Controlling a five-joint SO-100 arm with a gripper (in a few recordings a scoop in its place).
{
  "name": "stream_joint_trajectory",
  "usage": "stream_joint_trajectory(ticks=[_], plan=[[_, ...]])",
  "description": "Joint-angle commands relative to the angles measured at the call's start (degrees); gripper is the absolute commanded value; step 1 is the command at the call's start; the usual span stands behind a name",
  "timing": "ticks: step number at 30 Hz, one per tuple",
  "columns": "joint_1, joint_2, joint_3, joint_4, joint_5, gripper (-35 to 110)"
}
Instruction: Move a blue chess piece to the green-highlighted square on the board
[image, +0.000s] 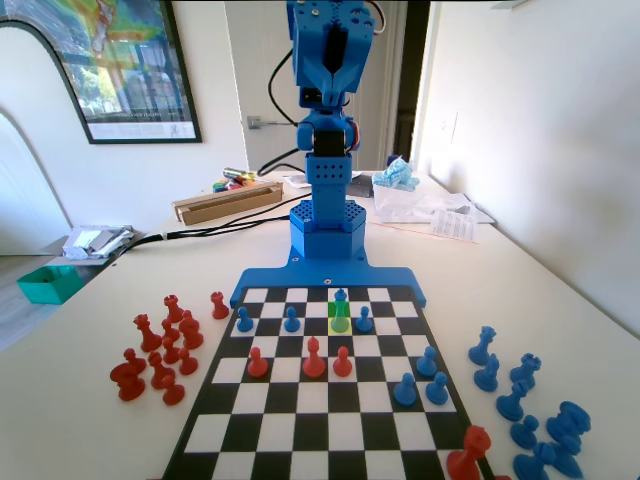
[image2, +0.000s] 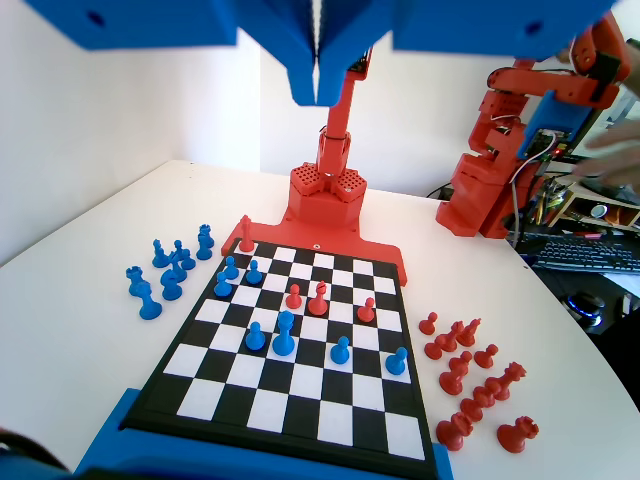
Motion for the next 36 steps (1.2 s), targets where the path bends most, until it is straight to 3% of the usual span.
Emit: stream_joint_trajectory(ticks=[1, 14, 25, 29, 36], plan=[[0.97, 1.05, -0.62, -1.05, -0.62, 2], [0.97, 1.05, -0.62, -1.05, -0.62, 2], [0.00, 1.05, -0.62, -1.14, -0.79, 13], [0.00, 1.05, -0.62, -1.14, -0.70, 1], [-1.41, -2.46, -3.96, -0.97, -0.18, 1]])
